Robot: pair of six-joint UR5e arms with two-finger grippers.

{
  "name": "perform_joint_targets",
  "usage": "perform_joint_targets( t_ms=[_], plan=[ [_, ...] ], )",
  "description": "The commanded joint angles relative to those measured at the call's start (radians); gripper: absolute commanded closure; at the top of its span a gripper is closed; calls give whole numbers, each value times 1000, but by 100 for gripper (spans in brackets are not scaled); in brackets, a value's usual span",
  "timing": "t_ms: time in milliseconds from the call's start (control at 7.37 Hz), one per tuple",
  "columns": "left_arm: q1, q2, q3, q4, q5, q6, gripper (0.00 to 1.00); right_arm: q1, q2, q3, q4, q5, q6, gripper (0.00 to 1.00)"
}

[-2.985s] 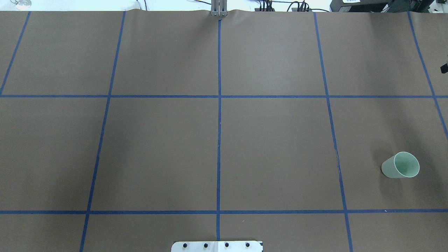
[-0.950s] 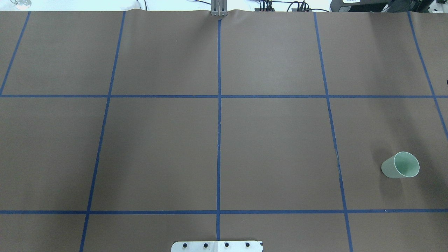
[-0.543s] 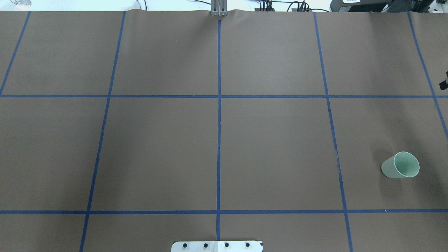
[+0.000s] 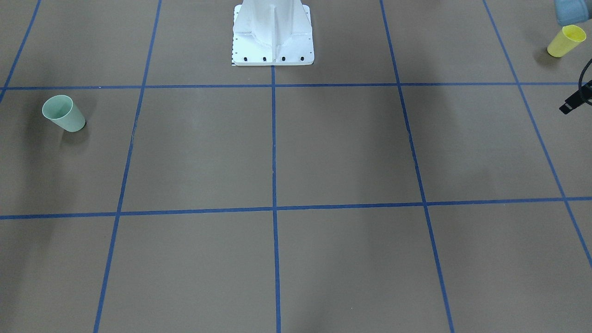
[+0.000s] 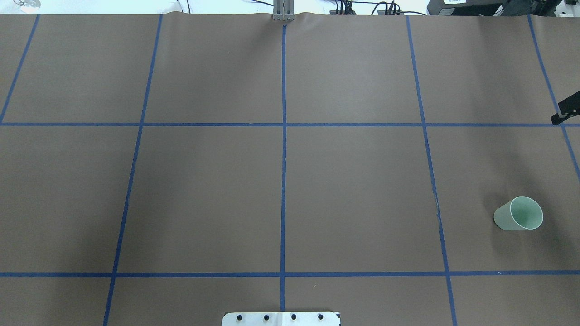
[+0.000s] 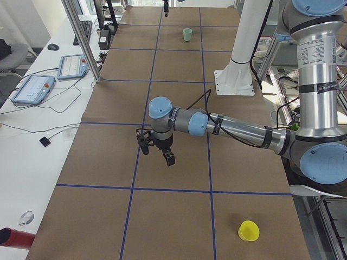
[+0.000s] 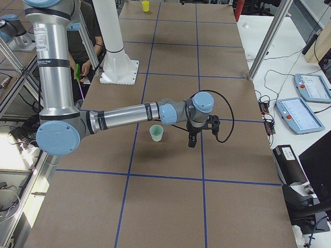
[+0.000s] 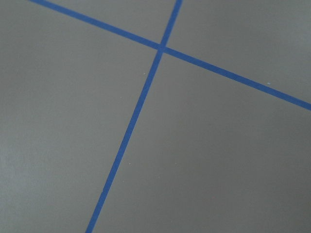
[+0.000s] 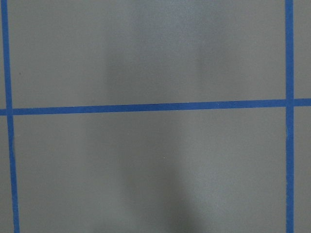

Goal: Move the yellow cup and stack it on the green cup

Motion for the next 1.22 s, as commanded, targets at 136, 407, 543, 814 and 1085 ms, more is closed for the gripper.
perform_joint_targets(
  t_ms=[136,407,543,814,1085],
  plan=[
    [285,3,1,-39,354,-569,0,-19,2,2,1,-1,2,1],
    [485,57,16,56,645,-980,1,-56,8,2,1,-3,2,1],
    [513,56,18,199,653,-1081,1,-74,9,3,1,-1,2,1],
    [555,74,28,396,646,-1290,1,-103,18,6,2,-1,32,1],
    [573,86,97,468,571,-1547,1,-148,17,26,74,-3,101,1]
  ],
)
